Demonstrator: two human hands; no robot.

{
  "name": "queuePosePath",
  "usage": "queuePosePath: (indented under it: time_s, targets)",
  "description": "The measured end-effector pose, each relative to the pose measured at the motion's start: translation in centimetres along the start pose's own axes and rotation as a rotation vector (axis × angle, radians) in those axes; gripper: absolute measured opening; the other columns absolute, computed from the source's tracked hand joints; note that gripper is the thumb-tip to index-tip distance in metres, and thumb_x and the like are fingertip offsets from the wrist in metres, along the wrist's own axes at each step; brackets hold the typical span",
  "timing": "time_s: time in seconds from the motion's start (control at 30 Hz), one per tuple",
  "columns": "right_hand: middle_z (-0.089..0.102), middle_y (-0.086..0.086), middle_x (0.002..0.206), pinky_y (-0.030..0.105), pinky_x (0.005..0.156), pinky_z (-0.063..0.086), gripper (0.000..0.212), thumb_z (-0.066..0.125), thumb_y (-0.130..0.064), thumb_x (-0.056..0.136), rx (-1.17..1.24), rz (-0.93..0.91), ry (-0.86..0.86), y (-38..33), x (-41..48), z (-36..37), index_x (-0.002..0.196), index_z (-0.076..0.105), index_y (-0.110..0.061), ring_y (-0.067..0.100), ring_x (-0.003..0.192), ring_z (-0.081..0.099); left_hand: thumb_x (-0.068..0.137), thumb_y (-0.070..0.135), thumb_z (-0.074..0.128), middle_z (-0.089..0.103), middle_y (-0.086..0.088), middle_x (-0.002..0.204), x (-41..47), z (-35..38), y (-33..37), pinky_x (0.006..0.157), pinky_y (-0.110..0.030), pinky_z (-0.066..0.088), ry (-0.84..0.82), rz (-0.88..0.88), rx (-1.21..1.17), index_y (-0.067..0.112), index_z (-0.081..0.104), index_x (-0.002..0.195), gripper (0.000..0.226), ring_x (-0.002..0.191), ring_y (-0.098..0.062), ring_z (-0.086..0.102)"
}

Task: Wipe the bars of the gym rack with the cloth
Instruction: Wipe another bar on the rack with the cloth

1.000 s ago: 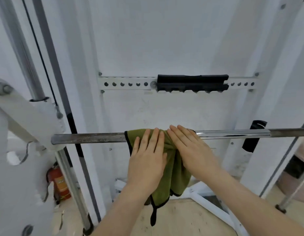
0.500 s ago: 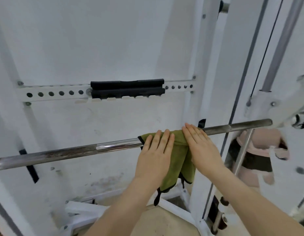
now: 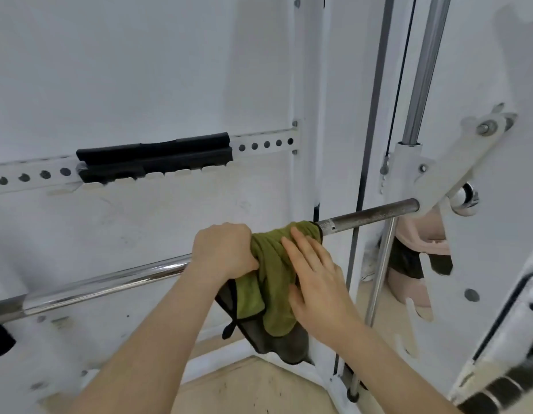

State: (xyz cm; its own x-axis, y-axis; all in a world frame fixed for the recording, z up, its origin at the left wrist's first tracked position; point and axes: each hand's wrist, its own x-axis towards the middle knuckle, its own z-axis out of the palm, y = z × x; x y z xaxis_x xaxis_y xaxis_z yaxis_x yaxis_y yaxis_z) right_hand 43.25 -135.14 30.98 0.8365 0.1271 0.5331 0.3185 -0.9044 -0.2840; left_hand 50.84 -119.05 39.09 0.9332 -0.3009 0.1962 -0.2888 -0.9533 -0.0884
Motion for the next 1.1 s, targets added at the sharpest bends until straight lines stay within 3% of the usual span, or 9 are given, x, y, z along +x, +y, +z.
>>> queuePosePath:
  time_s: [0.13, 0.27, 0.37, 0.5, 0.6, 0.7, 0.83, 1.0, 1.1]
  targets:
    - [0.031, -0.003, 0.149, 0.028, 0.103, 0.036, 0.067, 0.054, -0.006, 0.086, 0.100, 0.071, 0.085, 1.3, -1.2, -0.1, 0.146, 0.033, -0.026, 0.017, 0.125, 0.039, 0.069, 0.041, 0.068, 0.064, -0.001, 0.078, 1.9, -1.5, -0.4, 0.056, -0.027, 0.044, -0.404, 0.030, -0.206, 0.013, 0.062, 0.080, 0.030, 0.070, -0.019, 0.061]
    - [0.049, -0.007, 0.113, 0.021, 0.078, 0.049, 0.047, 0.051, -0.012, 0.093, 0.410, 0.406, 0.044, 2.8, -1.0, -1.6, 0.136, 0.044, -0.030, 0.004, 0.086, 0.057, 0.075, 0.037, 0.063, 0.057, 0.003, 0.077, 1.2, -0.5, 1.6, 0.056, -0.027, 0.037, -0.119, 0.093, -0.013, 0.018, 0.053, 0.080, 0.022, 0.069, -0.018, 0.054]
    - [0.063, 0.002, 0.100, 0.029, 0.073, 0.056, 0.038, 0.051, -0.015, 0.096, 0.811, 0.658, -0.039, 3.9, 0.2, -2.4, 0.133, 0.049, -0.025, 0.013, 0.085, 0.065, 0.083, 0.035, 0.062, 0.063, -0.001, 0.094, 1.2, 0.5, 5.4, 0.061, -0.030, 0.033, 0.072, 0.151, 0.021, 0.018, 0.048, 0.096, 0.026, 0.081, -0.025, 0.059]
    - [0.067, 0.010, 0.107, 0.019, 0.060, 0.054, 0.036, 0.049, -0.010, 0.098, 1.056, 0.779, -0.022, 5.3, 0.5, -3.2, 0.130, 0.045, -0.026, 0.016, 0.092, 0.067, 0.089, 0.030, 0.060, 0.064, -0.002, 0.104, 3.9, 1.6, 10.1, 0.064, -0.031, 0.033, 0.150, 0.156, 0.050, 0.015, 0.047, 0.108, 0.027, 0.093, -0.025, 0.063]
    - [0.067, 0.011, 0.108, 0.022, 0.067, 0.053, 0.035, 0.049, -0.004, 0.096, 1.076, 0.823, 0.038, 8.1, -0.1, -4.4, 0.127, 0.052, -0.019, 0.016, 0.089, 0.066, 0.094, 0.018, 0.049, 0.063, -0.003, 0.104, 6.0, 2.1, 14.6, 0.065, -0.032, 0.031, 0.197, 0.170, 0.038, 0.014, 0.048, 0.106, 0.013, 0.091, -0.024, 0.061]
    - [0.068, 0.009, 0.106, 0.031, 0.074, 0.052, 0.031, 0.048, -0.002, 0.094, 1.008, 0.820, 0.105, 11.1, -1.0, -6.0, 0.104, 0.062, -0.027, 0.021, 0.085, 0.064, 0.094, 0.011, 0.044, 0.062, -0.006, 0.107, 8.1, 2.2, 19.4, 0.069, -0.035, 0.030, 0.221, 0.172, 0.023, 0.013, 0.049, 0.108, 0.016, 0.095, -0.025, 0.060]
    - [0.054, 0.029, 0.119, 0.064, 0.096, 0.038, 0.030, 0.045, 0.003, 0.092, 1.015, 0.835, 0.092, 15.3, -2.0, -7.7, 0.086, 0.056, -0.025, 0.051, 0.115, 0.045, 0.092, 0.007, 0.043, 0.061, -0.007, 0.106, 10.5, 2.3, 25.9, 0.069, -0.035, 0.029, 0.267, 0.165, 0.032, 0.012, 0.048, 0.107, 0.016, 0.095, -0.025, 0.059]
    - [0.069, 0.008, 0.109, 0.046, 0.097, 0.051, 0.038, 0.048, -0.001, 0.092, 1.276, 0.798, 0.072, 20.3, -1.6, -8.7, 0.118, 0.062, -0.026, 0.022, 0.106, 0.064, 0.079, 0.010, 0.063, 0.064, -0.002, 0.083, 12.1, 3.1, 29.7, 0.064, -0.033, 0.036, 0.410, 0.123, -0.010, 0.013, 0.057, 0.095, 0.017, 0.076, -0.023, 0.062]
    - [0.072, 0.001, 0.109, 0.046, 0.097, 0.050, 0.036, 0.050, -0.008, 0.093, 1.519, 0.824, 0.036, 21.8, -1.5, -8.3, 0.121, 0.063, -0.027, 0.016, 0.109, 0.063, 0.076, 0.010, 0.060, 0.069, -0.004, 0.099, 12.1, 4.6, 29.8, 0.072, -0.037, 0.046, 0.503, 0.145, -0.020, 0.009, 0.059, 0.122, 0.045, 0.084, -0.024, 0.066]
